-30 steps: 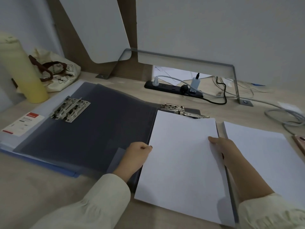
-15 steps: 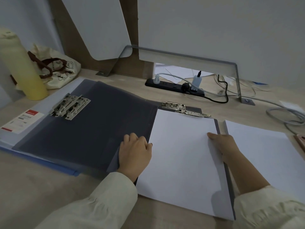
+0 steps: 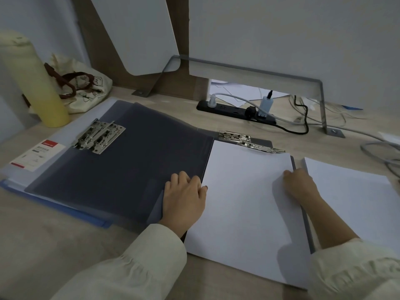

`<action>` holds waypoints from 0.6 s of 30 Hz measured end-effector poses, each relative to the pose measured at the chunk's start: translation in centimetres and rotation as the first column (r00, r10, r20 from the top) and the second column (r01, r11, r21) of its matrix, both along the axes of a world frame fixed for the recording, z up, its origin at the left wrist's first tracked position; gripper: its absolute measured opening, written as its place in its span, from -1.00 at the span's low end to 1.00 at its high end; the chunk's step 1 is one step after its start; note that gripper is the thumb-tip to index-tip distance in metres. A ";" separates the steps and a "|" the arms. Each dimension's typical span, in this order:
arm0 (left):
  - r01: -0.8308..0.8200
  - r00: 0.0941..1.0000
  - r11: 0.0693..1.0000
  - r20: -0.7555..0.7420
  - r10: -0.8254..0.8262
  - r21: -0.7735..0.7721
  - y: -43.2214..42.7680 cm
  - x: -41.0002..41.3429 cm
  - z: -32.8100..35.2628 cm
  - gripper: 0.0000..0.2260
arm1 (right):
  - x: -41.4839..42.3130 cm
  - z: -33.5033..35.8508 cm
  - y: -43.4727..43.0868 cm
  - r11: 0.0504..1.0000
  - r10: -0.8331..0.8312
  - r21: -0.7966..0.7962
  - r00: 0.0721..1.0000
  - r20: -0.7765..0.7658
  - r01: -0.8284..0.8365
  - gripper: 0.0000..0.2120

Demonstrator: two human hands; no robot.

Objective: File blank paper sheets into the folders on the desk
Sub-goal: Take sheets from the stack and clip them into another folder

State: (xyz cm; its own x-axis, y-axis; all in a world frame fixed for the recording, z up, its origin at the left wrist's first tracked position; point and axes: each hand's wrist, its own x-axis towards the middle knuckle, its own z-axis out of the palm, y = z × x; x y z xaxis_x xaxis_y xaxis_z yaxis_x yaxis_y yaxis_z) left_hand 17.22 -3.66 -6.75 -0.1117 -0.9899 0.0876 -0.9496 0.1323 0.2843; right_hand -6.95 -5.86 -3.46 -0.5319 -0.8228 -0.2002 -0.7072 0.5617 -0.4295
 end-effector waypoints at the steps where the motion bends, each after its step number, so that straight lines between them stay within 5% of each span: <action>1: 0.003 1.000 1.000 0.001 -0.003 0.004 0.0 0.0 0.0 -0.80 | 0.0 0.0 0.0 1.000 -0.003 0.005 1.000 -0.007 0.003 -0.69; 8: 0.003 1.000 1.000 0.013 -0.003 -0.013 -0.1 0.0 -0.2 -0.79 | -0.1 -0.7 -0.4 0.995 -0.101 -0.021 0.995 0.011 0.102 -0.70; 18: -0.002 0.998 0.992 0.055 0.009 -0.128 0.0 -0.2 -0.7 -0.78 | 0.3 -1.0 0.3 0.999 -0.015 0.023 0.943 -0.331 0.024 -0.64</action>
State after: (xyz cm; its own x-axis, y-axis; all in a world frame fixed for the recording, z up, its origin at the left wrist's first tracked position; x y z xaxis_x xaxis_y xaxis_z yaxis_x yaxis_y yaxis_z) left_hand 17.00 -3.61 -7.46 -0.1142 -0.9717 0.2069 -0.9642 0.1586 0.2124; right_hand -6.61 -5.55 -4.49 -0.5880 -0.8082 -0.0315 -0.7956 0.5849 -0.1578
